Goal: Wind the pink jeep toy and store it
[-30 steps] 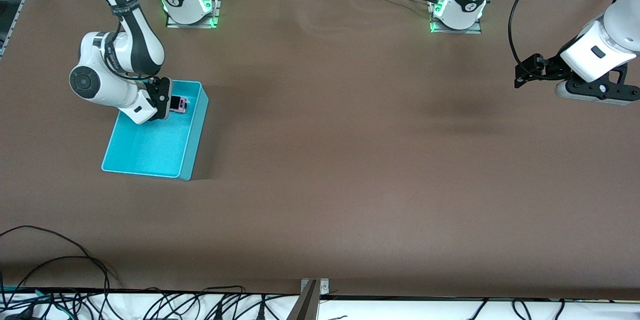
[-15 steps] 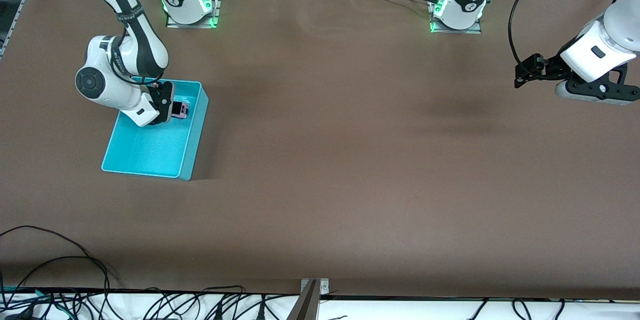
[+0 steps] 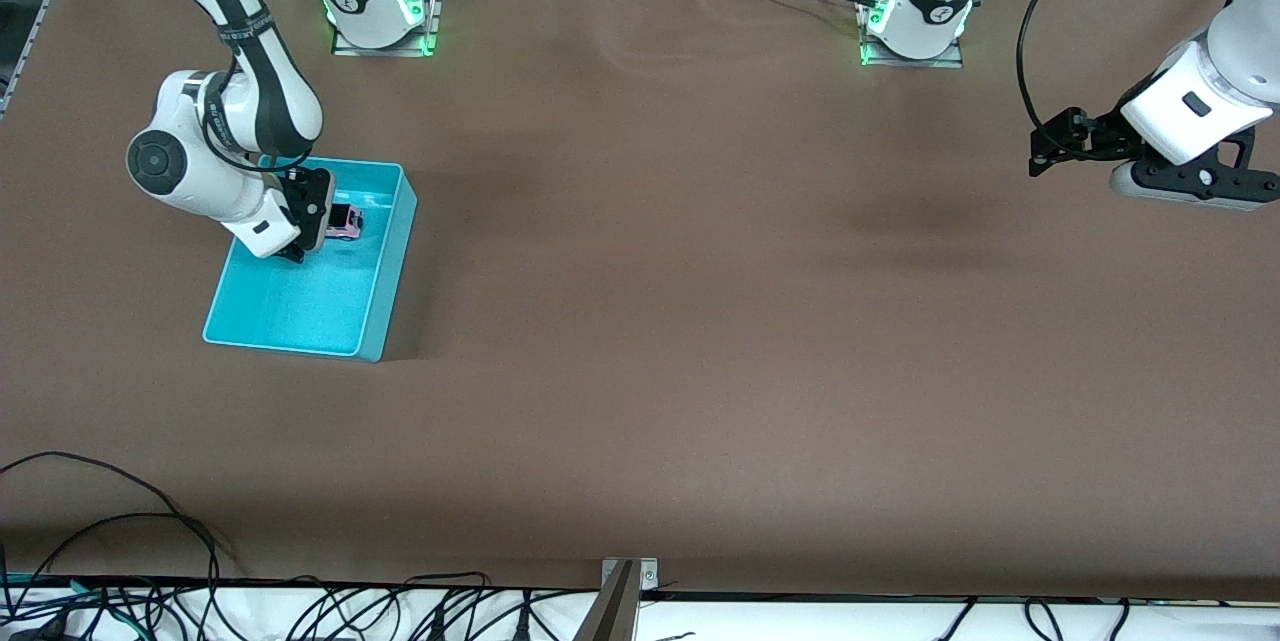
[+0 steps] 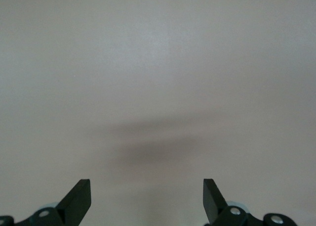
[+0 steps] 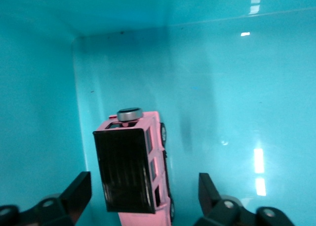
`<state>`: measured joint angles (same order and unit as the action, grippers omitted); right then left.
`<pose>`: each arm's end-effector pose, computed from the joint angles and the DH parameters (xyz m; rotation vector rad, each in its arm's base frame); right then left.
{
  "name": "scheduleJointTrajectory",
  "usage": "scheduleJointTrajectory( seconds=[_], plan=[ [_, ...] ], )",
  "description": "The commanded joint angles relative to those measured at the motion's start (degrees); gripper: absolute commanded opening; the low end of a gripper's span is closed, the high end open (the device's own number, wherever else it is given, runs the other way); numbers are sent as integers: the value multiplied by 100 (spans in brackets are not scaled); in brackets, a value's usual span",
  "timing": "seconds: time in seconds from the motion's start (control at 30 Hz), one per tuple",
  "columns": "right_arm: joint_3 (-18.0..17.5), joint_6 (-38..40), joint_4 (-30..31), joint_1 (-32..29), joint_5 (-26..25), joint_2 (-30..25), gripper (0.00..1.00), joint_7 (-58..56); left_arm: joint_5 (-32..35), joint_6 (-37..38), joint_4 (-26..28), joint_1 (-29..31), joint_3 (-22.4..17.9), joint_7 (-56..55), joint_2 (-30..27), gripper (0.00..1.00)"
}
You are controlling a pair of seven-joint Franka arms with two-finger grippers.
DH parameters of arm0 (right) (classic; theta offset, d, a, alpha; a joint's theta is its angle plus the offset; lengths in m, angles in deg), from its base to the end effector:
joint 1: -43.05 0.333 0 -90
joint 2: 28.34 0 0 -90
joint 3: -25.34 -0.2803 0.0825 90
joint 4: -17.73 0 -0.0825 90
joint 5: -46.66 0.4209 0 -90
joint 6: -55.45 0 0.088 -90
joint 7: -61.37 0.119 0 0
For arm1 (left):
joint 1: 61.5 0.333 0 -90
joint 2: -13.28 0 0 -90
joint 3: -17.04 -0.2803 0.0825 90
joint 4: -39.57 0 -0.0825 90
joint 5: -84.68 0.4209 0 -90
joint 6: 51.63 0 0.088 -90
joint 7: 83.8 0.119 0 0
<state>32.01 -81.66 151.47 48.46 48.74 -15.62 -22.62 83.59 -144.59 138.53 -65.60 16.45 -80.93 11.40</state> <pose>0.5111 -0.0138 0.1521 -2.3011 -1.9700 0.1835 0.5791 -0.0376 0.5209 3.1160 -0.1711 -0.1124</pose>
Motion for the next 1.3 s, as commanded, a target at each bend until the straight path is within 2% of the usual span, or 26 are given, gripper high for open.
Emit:
scheduleJointTrajectory(
  seconds=[0.0, 0.1, 0.27, 0.5, 0.77, 0.9, 1.03, 1.27],
  plan=[
    [-7, 395, -321, -22, 284, -349, 100, -12, 100, 155, -184, 5, 7, -24, 65, 100],
    [-33, 851, -821, -13, 460, -375, 100, 146, 100, 155, -184, 5, 7, -24, 65, 100],
    [-42, 1932, -1841, 4, 460, -367, 100, 804, 100, 155, -184, 5, 7, -24, 65, 100],
    [-42, 3400, -3089, 4, 451, -375, 100, 2517, 100, 155, -184, 5, 7, -24, 65, 100],
    [-77, 4789, -4425, 57, 416, -375, 100, 5048, 100, 155, -184, 5, 7, -24, 65, 100],
    [-69, 5080, -4769, 66, 390, -419, 100, 6015, 100, 155, -184, 5, 7, -24, 65, 100],
    [-86, 5229, -4822, 75, 162, -577, 100, 6972, 100, 155, -184, 5, 7, -24, 65, 100],
    [-437, 5800, -4752, 101, -181, -964, 100, 8608, 100, 155, -184, 5, 7, -24, 65, 100]
  ],
)
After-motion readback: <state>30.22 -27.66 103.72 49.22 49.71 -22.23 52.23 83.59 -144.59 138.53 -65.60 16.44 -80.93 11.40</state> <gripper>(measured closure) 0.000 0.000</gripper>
